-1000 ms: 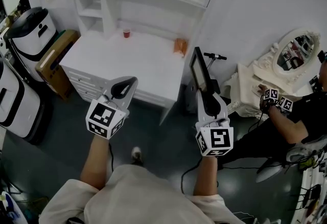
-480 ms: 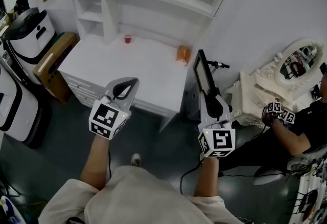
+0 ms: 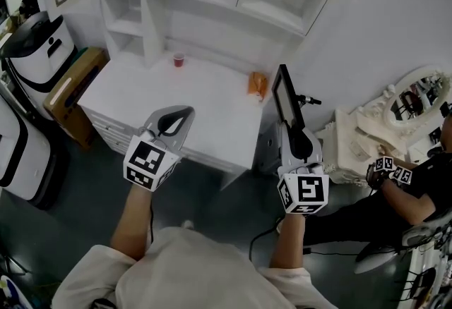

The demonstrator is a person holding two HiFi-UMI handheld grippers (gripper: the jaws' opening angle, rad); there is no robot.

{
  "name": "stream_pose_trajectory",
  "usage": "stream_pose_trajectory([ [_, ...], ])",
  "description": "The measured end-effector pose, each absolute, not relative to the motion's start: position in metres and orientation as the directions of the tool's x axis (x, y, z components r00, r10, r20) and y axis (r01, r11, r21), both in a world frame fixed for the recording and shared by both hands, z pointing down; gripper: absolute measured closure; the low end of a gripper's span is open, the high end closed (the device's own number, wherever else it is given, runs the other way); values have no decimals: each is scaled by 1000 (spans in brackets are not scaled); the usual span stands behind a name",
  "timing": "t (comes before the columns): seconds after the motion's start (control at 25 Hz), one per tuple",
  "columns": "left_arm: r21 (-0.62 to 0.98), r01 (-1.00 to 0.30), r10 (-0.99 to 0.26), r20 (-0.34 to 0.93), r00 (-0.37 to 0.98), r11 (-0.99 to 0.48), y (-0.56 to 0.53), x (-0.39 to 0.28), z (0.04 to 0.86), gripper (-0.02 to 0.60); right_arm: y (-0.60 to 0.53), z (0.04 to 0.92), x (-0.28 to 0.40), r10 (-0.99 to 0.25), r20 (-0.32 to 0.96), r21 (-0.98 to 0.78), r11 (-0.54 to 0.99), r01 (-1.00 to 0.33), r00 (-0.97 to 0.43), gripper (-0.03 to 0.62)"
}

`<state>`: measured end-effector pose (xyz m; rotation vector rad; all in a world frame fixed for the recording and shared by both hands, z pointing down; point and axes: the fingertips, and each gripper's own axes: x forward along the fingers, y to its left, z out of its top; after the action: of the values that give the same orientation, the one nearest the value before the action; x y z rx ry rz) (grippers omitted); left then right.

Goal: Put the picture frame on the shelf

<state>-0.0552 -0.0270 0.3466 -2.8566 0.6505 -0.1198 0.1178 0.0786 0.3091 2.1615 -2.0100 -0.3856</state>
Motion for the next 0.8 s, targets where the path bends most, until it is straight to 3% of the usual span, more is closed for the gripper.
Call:
stream_pose_trajectory([
  [0.8,-210,-395,-414,53,909,-894,-95,-39,353,578,-10,280,143,-995,-77,425,-94,-900,67,539],
])
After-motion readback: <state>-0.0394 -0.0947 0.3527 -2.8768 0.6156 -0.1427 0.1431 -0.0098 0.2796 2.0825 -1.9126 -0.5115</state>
